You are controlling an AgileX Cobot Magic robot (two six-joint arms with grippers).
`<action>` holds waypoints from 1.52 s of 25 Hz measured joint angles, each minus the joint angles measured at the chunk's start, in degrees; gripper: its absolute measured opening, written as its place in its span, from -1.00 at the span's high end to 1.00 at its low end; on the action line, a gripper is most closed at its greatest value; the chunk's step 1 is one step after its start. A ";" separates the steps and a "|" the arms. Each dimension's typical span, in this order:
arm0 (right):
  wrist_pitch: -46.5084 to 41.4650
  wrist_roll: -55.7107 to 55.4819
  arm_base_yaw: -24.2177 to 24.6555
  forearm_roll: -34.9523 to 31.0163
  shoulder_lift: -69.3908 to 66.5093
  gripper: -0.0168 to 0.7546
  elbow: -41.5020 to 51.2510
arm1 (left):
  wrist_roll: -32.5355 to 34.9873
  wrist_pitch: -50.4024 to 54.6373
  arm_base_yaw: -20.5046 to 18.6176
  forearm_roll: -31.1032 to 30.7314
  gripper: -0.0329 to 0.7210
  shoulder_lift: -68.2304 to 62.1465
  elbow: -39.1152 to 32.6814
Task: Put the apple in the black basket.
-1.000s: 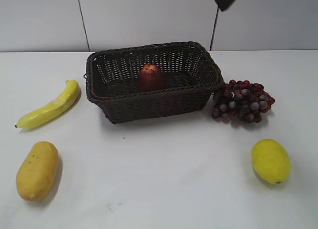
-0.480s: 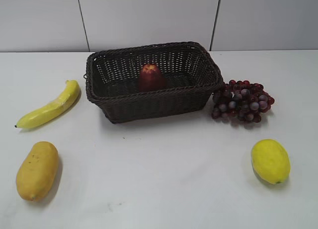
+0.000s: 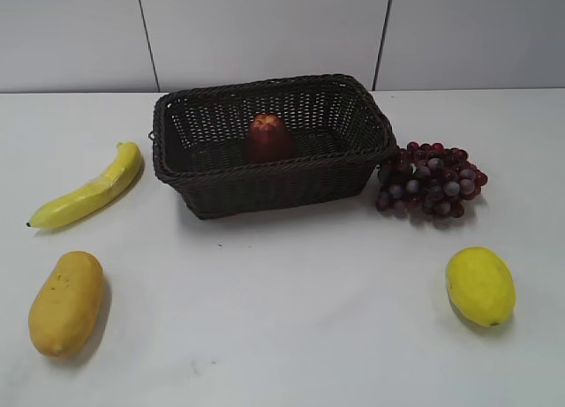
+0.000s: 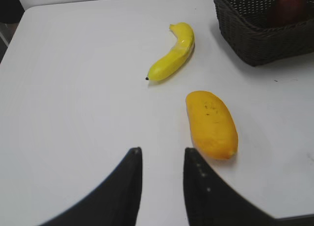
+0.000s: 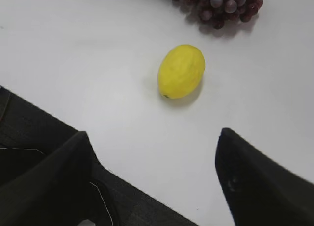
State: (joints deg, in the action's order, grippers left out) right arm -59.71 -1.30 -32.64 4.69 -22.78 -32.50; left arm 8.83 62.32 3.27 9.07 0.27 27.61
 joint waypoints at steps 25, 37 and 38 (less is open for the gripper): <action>0.37 0.18 1.75 -0.22 7.18 -0.58 4.09 | 0.00 0.00 0.00 0.00 0.32 0.00 0.00; 0.31 0.18 25.95 -0.29 22.00 -0.58 4.09 | 0.00 0.00 0.00 0.00 0.32 0.00 0.00; 0.31 0.18 27.48 -0.29 22.70 -0.58 4.09 | 0.00 0.00 0.00 0.00 0.32 0.00 0.00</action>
State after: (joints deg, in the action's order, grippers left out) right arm -59.40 -1.13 -5.16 4.40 -0.07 -28.41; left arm 8.83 62.32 3.27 9.07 0.27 27.61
